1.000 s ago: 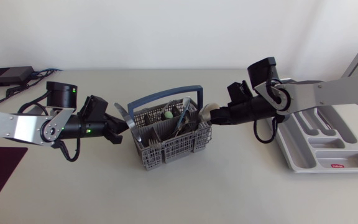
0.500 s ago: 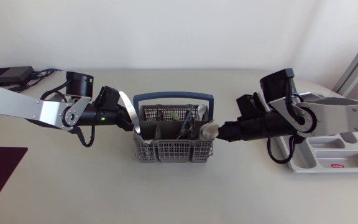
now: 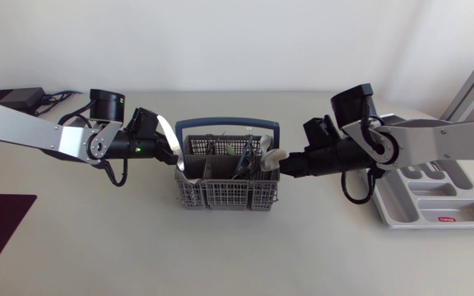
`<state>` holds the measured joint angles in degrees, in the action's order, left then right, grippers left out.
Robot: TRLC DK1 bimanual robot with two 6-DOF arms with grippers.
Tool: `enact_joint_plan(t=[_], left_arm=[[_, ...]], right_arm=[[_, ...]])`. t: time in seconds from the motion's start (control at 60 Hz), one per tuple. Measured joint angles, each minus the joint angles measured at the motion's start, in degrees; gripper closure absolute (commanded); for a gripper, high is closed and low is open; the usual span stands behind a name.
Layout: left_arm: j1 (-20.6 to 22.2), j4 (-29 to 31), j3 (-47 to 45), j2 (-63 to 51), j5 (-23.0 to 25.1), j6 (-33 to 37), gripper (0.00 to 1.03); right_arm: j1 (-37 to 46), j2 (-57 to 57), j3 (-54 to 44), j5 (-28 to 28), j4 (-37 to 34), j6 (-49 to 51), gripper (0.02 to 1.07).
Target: Sort the cutlery from the basket into the organizer compartments.
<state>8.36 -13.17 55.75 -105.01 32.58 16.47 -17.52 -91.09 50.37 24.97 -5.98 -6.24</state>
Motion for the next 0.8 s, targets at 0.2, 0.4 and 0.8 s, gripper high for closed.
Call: enact_joint_plan(t=[0.2, 0.4, 0.8], left_arm=[[-0.3, 0.0, 0.1, 0.0, 0.0, 0.0, 1.0], [-2.4, 0.0, -1.5, 1.1, 0.2, 0.7, 0.84], [-6.3, 9.1, -14.5, 27.8, 0.2, 15.6, 0.54]], right_arm=[[0.0, -0.3, 0.7, -1.7, 0.4, 0.0, 0.95], [0.1, 3.6, -2.5, -5.8, 1.1, 0.3, 0.63], [0.5, 20.3, -10.4, -8.8, -2.9, 6.8, 0.12]])
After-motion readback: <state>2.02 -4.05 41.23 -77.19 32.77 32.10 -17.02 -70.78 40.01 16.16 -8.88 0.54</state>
